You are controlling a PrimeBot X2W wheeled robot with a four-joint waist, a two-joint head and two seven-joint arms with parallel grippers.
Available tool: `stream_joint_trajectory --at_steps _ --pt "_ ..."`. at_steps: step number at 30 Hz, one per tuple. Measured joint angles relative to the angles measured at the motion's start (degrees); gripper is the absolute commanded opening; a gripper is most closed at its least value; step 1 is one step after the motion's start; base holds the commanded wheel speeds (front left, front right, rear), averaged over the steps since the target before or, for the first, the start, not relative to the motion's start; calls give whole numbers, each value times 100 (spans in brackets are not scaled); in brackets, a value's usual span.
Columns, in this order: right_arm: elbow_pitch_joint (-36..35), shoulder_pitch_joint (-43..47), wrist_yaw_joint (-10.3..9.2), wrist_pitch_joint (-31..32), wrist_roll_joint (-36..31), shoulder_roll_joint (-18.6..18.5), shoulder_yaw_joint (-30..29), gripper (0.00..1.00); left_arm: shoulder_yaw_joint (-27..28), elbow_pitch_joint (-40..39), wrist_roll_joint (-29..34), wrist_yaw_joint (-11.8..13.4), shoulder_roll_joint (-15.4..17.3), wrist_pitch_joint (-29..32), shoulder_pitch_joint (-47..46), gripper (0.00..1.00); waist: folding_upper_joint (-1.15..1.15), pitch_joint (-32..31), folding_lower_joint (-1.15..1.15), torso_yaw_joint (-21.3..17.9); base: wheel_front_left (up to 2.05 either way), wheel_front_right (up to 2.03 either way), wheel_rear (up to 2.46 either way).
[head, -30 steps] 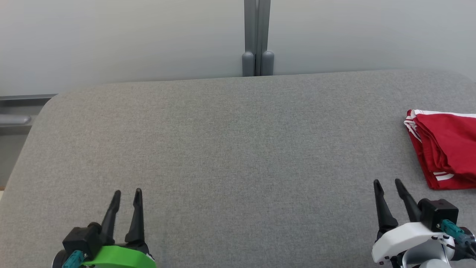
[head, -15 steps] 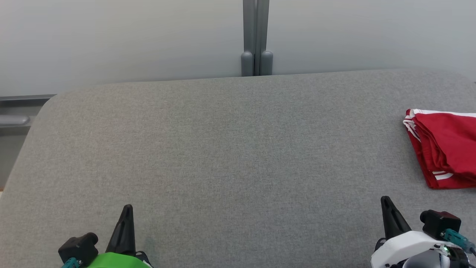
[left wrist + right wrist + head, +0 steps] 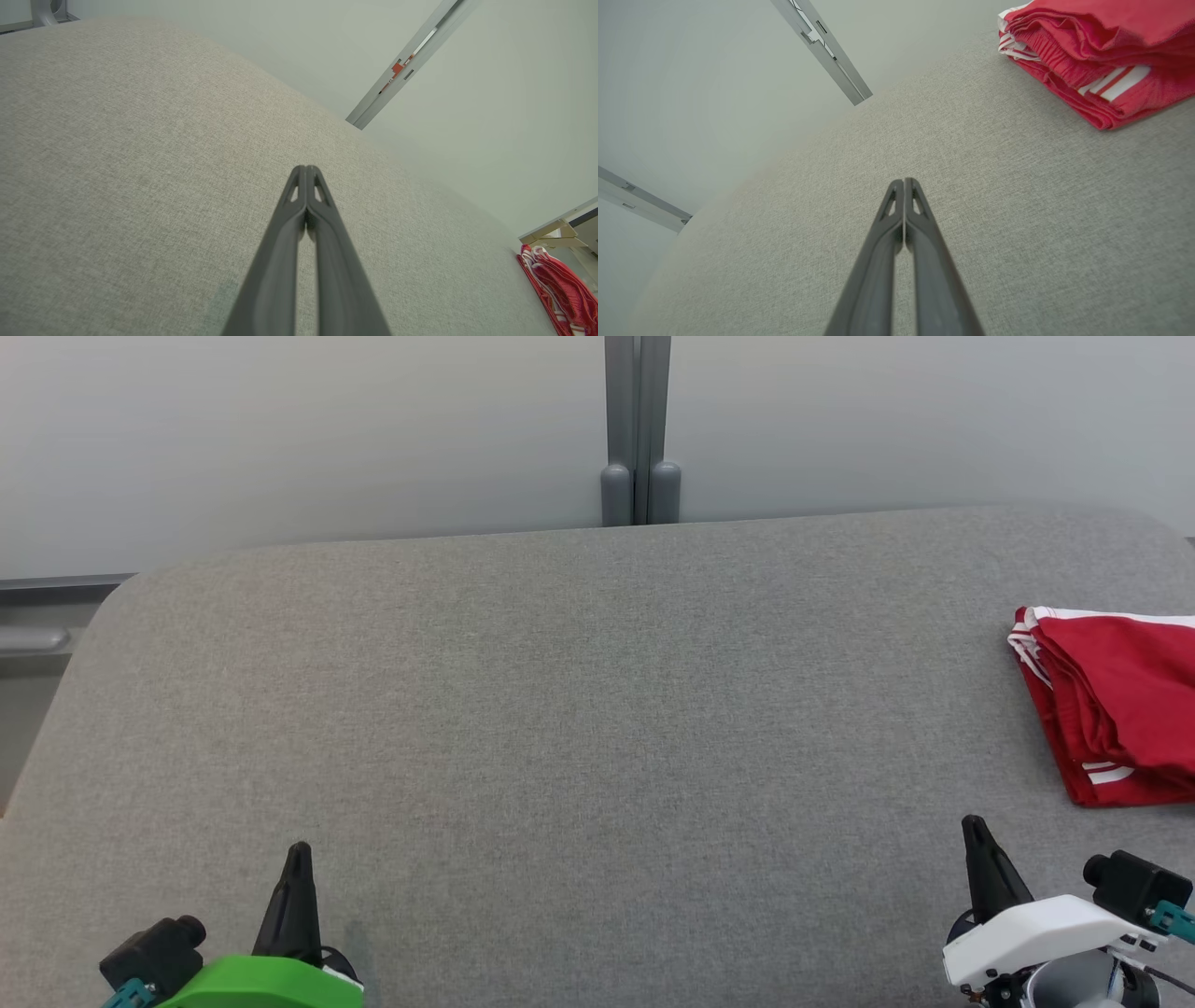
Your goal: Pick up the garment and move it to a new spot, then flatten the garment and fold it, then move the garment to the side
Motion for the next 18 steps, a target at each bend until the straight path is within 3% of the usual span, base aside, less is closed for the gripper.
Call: stream_joint_trajectory --at_steps 18 --pt "9 -197 -1 250 1492 14 -69 0 190 -67 -1322 0 -30 371 -164 0 0 17 0 -42 0 0 0"
